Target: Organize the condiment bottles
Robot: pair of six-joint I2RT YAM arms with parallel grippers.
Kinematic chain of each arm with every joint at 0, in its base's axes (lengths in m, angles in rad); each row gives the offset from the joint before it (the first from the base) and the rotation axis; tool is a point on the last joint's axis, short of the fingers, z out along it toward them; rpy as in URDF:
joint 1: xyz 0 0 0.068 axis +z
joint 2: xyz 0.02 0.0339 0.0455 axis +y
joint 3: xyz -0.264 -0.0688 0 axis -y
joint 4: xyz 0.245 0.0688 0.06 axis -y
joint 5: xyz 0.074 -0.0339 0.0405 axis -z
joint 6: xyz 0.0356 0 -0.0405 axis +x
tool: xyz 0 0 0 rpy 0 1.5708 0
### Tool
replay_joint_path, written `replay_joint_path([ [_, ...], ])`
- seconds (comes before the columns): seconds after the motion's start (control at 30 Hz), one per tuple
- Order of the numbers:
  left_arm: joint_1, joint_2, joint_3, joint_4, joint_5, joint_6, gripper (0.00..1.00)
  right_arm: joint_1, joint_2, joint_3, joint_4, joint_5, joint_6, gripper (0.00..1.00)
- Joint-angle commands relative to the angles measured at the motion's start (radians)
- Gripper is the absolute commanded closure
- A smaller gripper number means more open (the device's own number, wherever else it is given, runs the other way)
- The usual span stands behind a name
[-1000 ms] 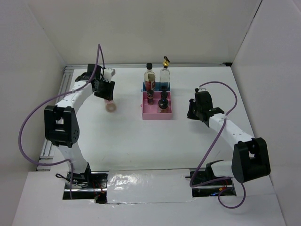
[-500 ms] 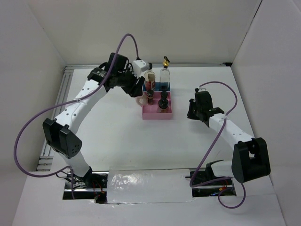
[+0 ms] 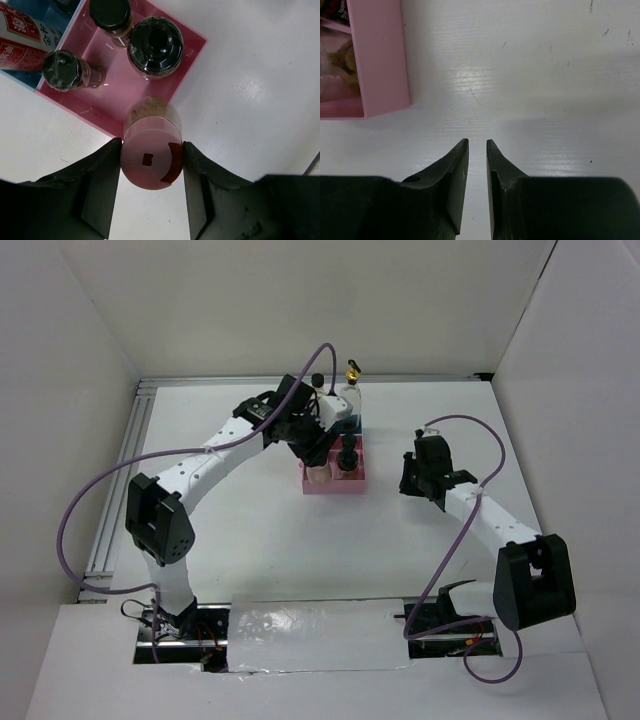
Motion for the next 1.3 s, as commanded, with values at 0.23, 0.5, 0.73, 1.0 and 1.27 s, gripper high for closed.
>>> replay_joint_path([
  [0.23,-0.013,0.053,0.015,0.084,-0.072,0.018,1.00,-0.012,-0.021,-0.006,0.021,0.002,-0.004,0.72],
  [0.5,-0.013,0.092,-0.031,0.153,-0.072,0.035,1.00,-0.016,-0.018,-0.006,0.021,-0.001,-0.007,0.72],
  [0.73,0.005,0.148,-0.039,0.183,-0.076,0.020,1.00,-0.019,-0.038,-0.014,0.010,0.002,-0.007,0.72],
  [1.0,0.016,0.150,-0.081,0.208,-0.061,0.004,0.90,-0.022,-0.055,-0.036,0.006,0.001,-0.004,0.72],
  [1.27,0.035,0.154,-0.055,0.174,-0.030,-0.028,0.19,-0.027,-0.066,-0.034,-0.002,0.005,-0.007,0.72],
])
